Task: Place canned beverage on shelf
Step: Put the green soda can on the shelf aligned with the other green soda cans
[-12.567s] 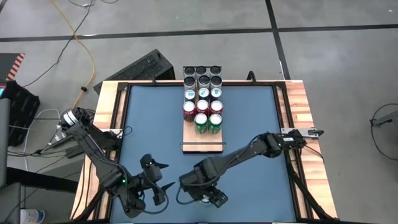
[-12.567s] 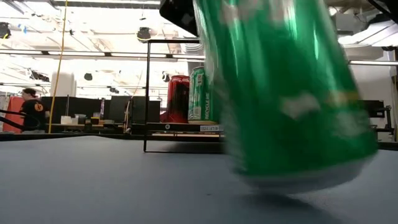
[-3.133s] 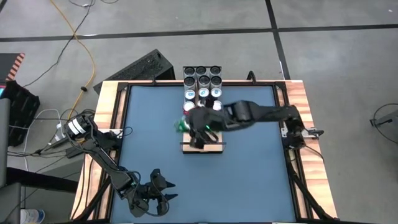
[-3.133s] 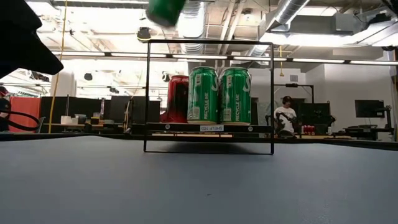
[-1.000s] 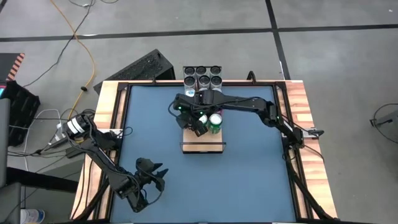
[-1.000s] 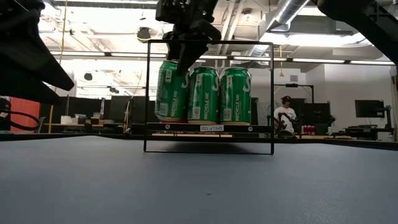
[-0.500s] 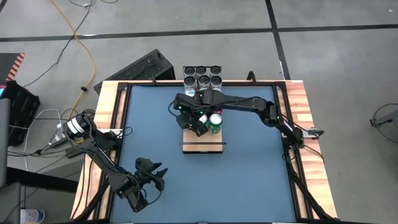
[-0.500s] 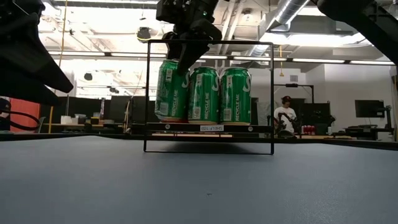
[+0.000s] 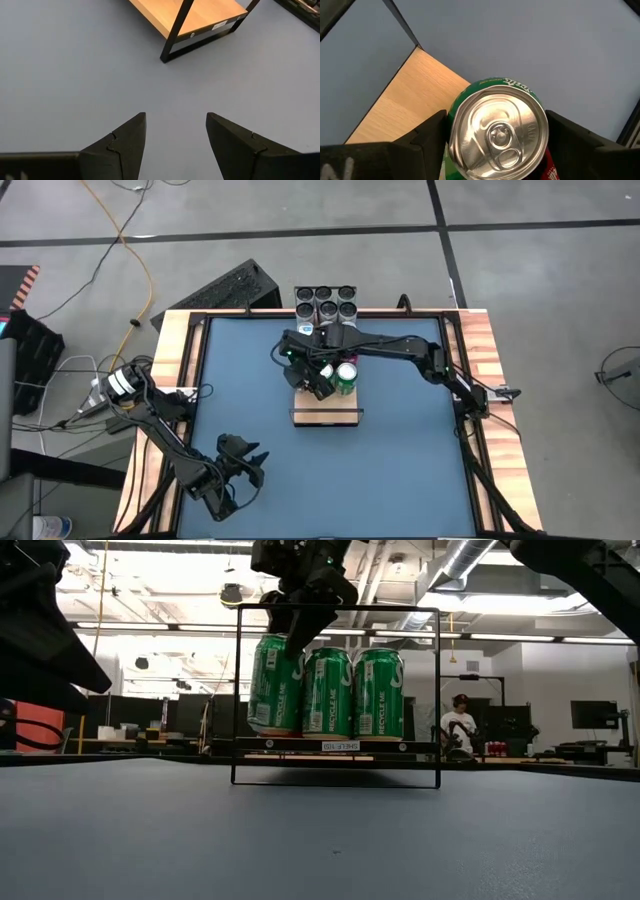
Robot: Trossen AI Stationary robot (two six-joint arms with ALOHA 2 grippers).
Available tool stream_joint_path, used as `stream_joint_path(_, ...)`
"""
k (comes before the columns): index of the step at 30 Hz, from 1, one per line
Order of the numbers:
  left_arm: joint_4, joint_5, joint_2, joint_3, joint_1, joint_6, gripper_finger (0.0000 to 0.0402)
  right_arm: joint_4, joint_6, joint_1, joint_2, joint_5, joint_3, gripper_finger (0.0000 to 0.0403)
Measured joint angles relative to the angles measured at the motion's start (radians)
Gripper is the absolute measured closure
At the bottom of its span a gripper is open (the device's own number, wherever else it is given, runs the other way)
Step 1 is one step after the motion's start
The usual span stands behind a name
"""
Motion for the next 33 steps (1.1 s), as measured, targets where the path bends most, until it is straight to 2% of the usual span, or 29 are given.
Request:
stream_joint_path(14, 0.000, -0.017, 0.000, 0.000, 0.000, 0.003, 0.0207, -0.020, 0.008, -0.011, 0.000, -0.001, 0.000, 0.0118)
stream_joint_path(24, 0.000, -0.017, 0.000, 0.000, 0.001, 0.002, 0.0207, -0.013, 0.007, -0.011, -0.006, -0.001, 0.000, 0.0061)
stream_joint_path(33, -0.019, -0.017, 0.000, 0.000, 0.011, 0.004, 0.0207, 0.061, 0.003, -0.008, -0.013, 0.002, 0.004, 0.0072)
